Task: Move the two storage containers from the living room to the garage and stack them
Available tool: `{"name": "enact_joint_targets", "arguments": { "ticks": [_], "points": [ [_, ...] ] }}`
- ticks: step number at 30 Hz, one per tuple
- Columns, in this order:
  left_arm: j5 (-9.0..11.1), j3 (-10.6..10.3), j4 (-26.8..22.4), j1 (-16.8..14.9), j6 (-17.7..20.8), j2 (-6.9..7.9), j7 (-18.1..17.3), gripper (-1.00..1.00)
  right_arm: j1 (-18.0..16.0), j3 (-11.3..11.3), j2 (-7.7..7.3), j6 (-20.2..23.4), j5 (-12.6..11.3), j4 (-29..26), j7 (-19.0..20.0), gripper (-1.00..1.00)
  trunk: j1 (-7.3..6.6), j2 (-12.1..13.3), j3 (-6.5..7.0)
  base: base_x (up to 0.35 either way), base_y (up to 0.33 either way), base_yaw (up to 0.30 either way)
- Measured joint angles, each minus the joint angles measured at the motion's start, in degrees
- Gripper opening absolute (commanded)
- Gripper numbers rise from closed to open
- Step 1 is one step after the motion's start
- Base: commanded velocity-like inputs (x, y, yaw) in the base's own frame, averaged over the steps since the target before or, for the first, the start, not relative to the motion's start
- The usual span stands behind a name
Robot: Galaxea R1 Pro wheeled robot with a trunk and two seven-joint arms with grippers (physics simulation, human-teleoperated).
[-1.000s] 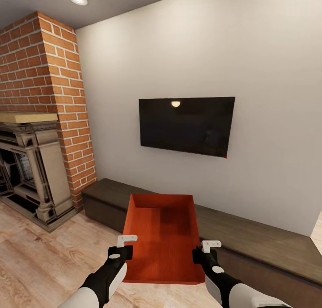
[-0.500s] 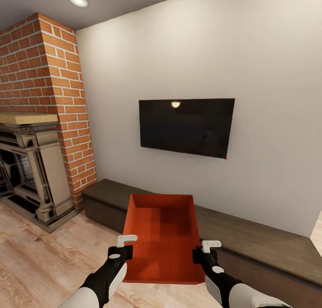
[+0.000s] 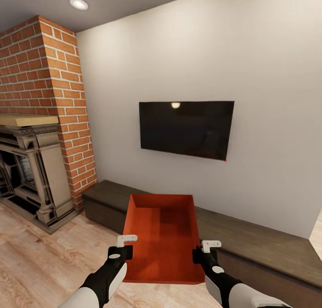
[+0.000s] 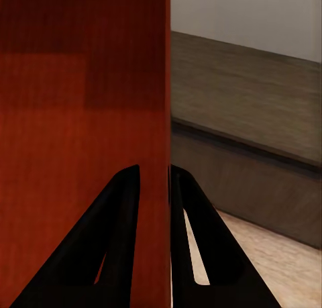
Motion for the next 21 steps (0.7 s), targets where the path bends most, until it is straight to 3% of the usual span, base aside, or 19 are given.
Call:
{"name": "enact_joint_targets", "arguments": {
  "ticks": [21],
  "points": [
    [0.00, -0.01, 0.00, 0.01, 0.00, 0.00, 0.00, -1.00, 0.00, -0.19, 0.00, -0.01, 0.21, 0.00, 0.00, -1.00, -4.62, 8.43, 3.78, 0.000, 0.000, 0.000]
  ]
}}
